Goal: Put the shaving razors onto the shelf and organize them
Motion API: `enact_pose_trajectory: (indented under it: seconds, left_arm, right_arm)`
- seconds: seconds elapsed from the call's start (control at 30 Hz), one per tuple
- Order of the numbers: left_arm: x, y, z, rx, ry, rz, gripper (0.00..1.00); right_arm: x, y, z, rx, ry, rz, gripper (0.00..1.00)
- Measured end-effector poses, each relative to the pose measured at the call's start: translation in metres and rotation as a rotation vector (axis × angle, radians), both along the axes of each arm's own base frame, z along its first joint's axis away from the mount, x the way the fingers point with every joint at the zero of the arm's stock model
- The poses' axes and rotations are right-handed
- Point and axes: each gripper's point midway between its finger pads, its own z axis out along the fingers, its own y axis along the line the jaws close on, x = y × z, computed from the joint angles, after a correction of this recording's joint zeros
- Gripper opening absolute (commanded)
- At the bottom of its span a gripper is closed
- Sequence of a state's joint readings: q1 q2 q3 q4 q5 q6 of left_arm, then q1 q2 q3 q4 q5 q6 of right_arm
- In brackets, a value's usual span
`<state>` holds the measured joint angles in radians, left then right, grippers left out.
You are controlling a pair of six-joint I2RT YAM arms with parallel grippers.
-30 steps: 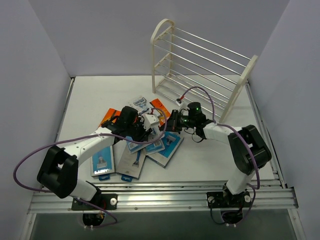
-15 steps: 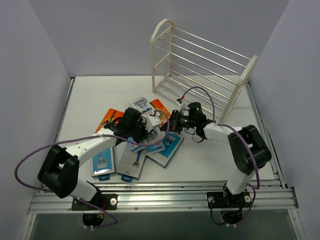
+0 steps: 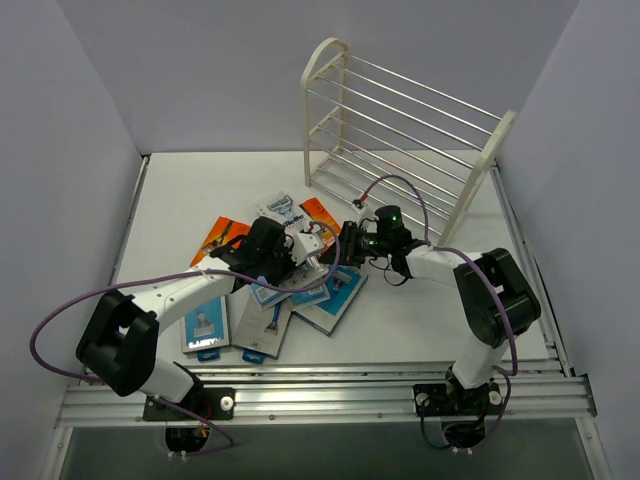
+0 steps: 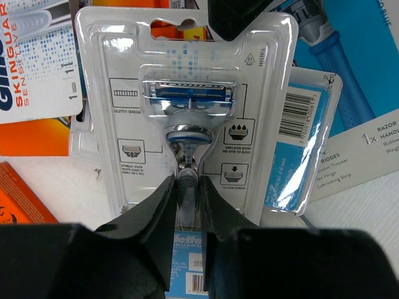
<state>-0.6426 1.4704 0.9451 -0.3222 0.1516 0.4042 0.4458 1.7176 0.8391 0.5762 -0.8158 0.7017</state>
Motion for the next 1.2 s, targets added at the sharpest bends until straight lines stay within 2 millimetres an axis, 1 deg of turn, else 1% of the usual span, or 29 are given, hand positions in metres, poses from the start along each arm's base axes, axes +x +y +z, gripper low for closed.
enact_pose_trajectory:
  seconds: [0.07, 0.17, 0.3, 0.47, 0.53, 0.63, 0.8, 0.93, 1.03, 1.1, 1.2]
  left_arm:
    - [-0.001, 0.003, -0.001, 0.01, 0.006, 0.008, 0.02]
    - [-0.002, 0.005, -0.003, 0.022, 0.012, 0.014, 0.02]
    - [-0.002, 0.009, -0.003, 0.039, 0.016, 0.024, 0.02]
    - [0.0, 0.014, 0.003, 0.058, 0.022, 0.05, 0.02]
    - [0.002, 0.016, 0.009, 0.054, 0.033, 0.071, 0.02]
    - [0.009, 0.018, 0.023, 0.034, 0.037, 0.111, 0.02]
    - [0.021, 0.017, 0.054, -0.015, 0.033, 0.186, 0.02]
    - [0.031, 0.017, 0.087, -0.061, 0.032, 0.256, 0.02]
    - [0.044, 0.017, 0.121, -0.097, 0.007, 0.308, 0.02]
    - [0.056, 0.013, 0.15, -0.127, -0.017, 0.334, 0.02]
    - [0.079, 0.005, 0.199, -0.184, -0.08, 0.371, 0.02]
  right_arm:
    - [0.0, 0.0, 0.0, 0.0, 0.0, 0.003, 0.23]
    - [0.0, -0.004, -0.003, -0.013, 0.003, 0.001, 0.31]
    - [0.004, -0.013, -0.008, -0.032, 0.013, -0.015, 0.41]
    - [0.005, -0.023, -0.007, -0.066, 0.005, -0.034, 0.47]
    - [0.005, -0.026, -0.004, -0.076, -0.007, -0.039, 0.48]
    - [0.006, -0.03, 0.004, -0.093, -0.038, -0.053, 0.49]
    - [0.007, -0.036, 0.017, -0.118, -0.089, -0.075, 0.5]
    - [0.005, -0.041, 0.022, -0.137, -0.122, -0.086, 0.5]
    - [-0.001, -0.046, 0.019, -0.156, -0.125, -0.093, 0.5]
    - [-0.005, -0.05, 0.015, -0.169, -0.121, -0.099, 0.5]
    - [-0.015, -0.055, 0.008, -0.192, -0.108, -0.102, 0.5]
